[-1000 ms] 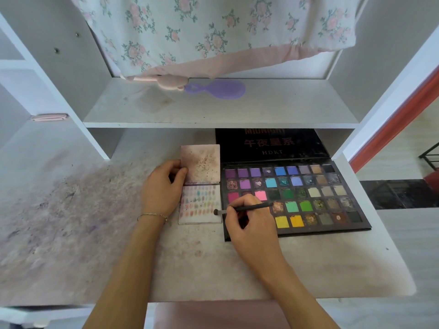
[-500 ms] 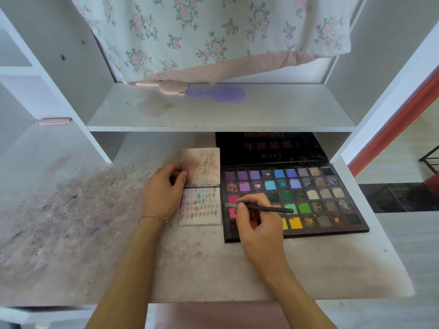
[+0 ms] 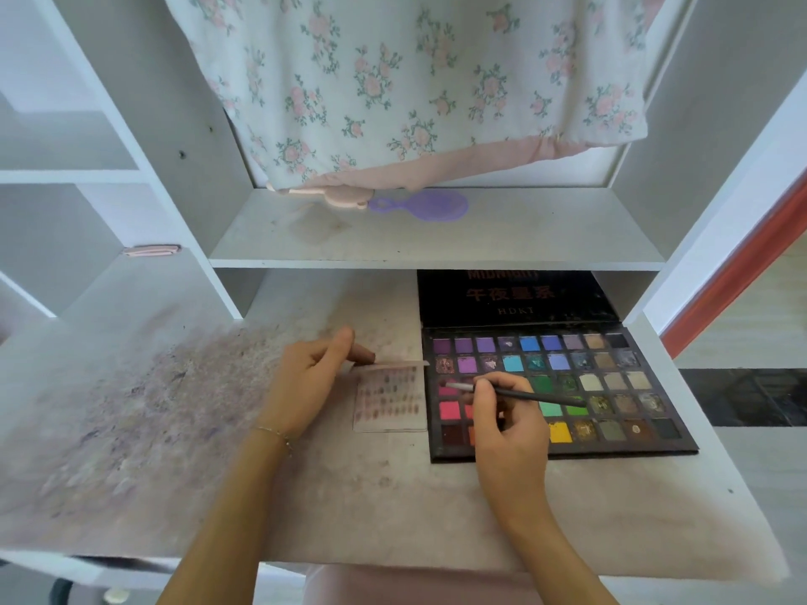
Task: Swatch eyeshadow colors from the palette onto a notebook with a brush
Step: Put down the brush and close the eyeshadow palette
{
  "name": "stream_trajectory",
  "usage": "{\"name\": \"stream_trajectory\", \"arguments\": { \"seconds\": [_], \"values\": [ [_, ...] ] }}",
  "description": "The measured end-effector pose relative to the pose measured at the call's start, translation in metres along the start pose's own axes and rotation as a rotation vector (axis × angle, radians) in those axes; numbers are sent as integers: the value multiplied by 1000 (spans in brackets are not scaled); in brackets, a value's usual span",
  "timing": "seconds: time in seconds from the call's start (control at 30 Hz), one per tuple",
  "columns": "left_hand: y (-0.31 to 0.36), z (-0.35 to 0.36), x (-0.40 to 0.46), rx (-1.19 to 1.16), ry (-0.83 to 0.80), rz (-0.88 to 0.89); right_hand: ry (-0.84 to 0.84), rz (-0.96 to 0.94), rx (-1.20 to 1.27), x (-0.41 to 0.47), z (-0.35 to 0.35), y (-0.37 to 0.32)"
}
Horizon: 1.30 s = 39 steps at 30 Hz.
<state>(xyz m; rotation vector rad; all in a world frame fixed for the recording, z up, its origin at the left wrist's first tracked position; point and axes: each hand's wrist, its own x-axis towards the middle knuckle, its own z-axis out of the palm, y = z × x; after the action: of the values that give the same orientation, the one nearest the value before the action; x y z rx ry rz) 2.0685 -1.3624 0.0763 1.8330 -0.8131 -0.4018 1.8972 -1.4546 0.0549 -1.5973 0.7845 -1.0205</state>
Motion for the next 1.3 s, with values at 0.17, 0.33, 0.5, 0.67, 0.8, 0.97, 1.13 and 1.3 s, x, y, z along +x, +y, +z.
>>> {"name": "stream_trajectory", "arguments": {
  "seconds": [0.17,0.33,0.5,0.67,0.8,0.97,1.13,1.3],
  "values": [
    [5,8,-20,553,-68,235,52,23,30,-1,2,2],
    [-6,23,-47,844,-61,365,-42,56,82,5,1,-4],
    [-26,11,-42,783,-60,223,-418,83,-142,29,11,-19],
    [-42,-21,-21,840,-9,95,-644,51,-415,49,55,-26],
    [-49,-41,-11,813,2,51,-593,41,-583,64,88,-18],
    [-52,-45,-8,770,12,50,-521,8,-749,72,108,-11],
    [-55,-46,-9,767,44,56,-519,-108,-711,70,102,-8],
    [-55,-47,-8,749,42,50,-468,-311,-876,75,67,3]
  ]
}}
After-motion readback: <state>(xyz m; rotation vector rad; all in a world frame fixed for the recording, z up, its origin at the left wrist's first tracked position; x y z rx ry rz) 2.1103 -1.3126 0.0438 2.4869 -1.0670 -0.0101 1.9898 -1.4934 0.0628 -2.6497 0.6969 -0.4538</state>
